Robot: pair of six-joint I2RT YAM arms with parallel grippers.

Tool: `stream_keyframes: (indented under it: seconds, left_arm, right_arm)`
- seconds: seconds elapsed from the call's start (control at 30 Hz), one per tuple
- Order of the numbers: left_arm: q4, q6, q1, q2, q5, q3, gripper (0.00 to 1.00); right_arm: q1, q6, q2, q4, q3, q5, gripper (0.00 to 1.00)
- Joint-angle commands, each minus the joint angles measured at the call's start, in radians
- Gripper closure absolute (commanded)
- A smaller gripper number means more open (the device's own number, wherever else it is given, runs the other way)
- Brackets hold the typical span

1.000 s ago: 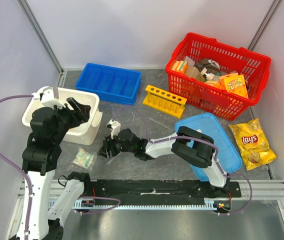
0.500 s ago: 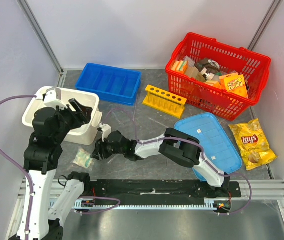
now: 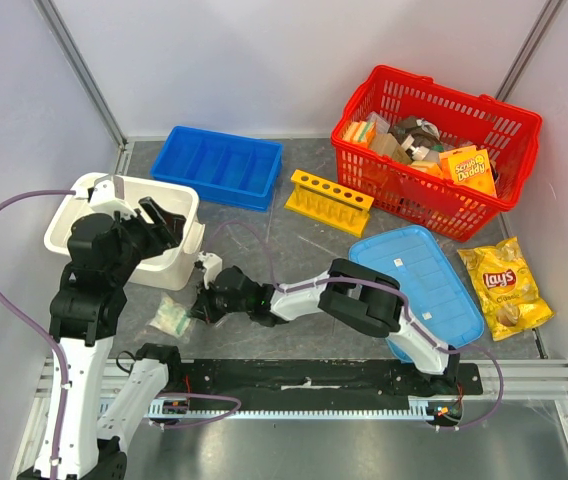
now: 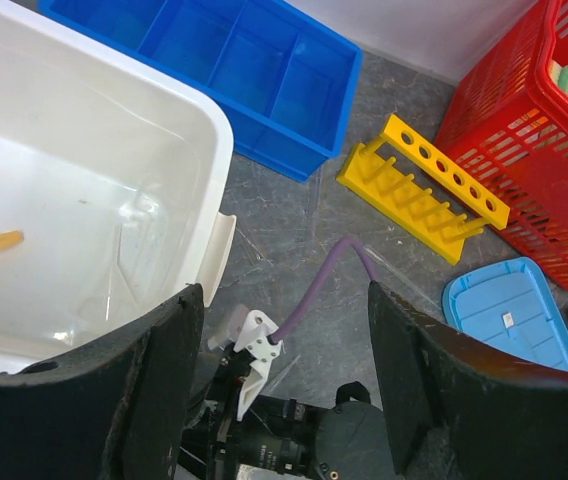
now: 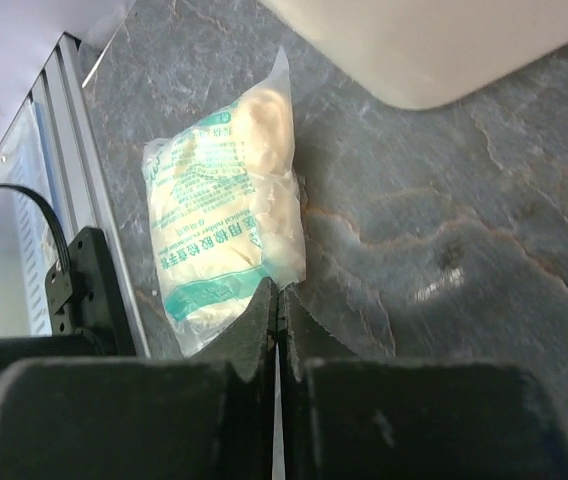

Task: Organize the chemistry lab equipment

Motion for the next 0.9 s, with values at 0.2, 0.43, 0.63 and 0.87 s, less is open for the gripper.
stream_keyframes:
  seconds: [0.2, 0.43, 0.63, 0.87]
  left_arm:
    - [-0.008, 0.025, 0.002, 0.008, 0.047, 0.059, 0.28]
    - [-0.077, 0.043, 0.002, 0.044, 0.169, 0.126, 0.28]
    - [-0.088, 0.058, 0.002, 0.048, 0.312, 0.109, 0.29]
    - [-0.021, 0.054, 0.002, 0.014, 0.58, 0.01, 0.32]
  right_arm:
    - [0.003, -0.068, -0.377, 0.01, -0.155, -0.016, 1.0]
    - [0.002, -0.117, -0.615, -0.306, -0.197, 0.021, 1.0]
    - [0.0, -0.144, -0.807, -0.383, -0.255, 0.163, 1.0]
    - [-0.05, -0.132, -0.892, -0.472, -0.212, 0.361, 1.0]
